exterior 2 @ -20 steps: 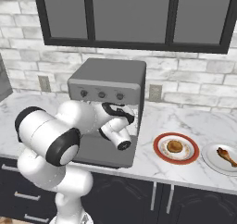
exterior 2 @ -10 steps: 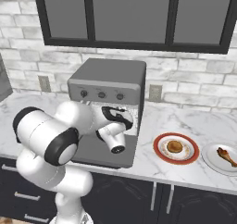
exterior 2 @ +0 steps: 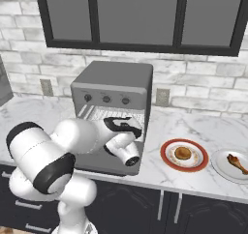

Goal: Open the toaster oven door. Place the bread on the top rack in the toaster oven and place the chicken drumstick on the bottom rack.

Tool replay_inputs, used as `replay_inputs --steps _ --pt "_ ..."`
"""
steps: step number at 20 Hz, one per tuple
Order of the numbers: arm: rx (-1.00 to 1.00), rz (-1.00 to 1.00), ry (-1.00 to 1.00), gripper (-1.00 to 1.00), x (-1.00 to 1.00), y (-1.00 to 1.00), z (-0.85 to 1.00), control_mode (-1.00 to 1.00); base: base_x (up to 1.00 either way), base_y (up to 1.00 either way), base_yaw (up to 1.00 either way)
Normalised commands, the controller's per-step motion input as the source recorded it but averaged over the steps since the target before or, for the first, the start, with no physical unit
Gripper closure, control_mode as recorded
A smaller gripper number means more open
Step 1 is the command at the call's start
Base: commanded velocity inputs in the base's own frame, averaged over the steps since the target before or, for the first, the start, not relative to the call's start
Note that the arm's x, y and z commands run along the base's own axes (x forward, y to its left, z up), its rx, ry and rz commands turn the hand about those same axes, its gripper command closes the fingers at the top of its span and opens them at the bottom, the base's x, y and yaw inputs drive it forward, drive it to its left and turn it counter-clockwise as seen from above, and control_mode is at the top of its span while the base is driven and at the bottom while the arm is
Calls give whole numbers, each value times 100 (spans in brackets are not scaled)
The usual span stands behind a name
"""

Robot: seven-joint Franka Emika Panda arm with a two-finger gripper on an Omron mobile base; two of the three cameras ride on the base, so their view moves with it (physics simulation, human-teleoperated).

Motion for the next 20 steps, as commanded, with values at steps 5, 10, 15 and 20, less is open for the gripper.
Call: replay_inputs --steps 5,10,15,20 --pt "-14 33 0 100 -98 -56 0 -100 0 0 0" --pt "-22 34 0 100 -100 -58 0 -100 0 0 0" --pt "-35 39 -2 100 -65 -48 39 -100 0 0 0" --pt "-37 46 -16 -100 -43 -37 72 -100 0 0 0"
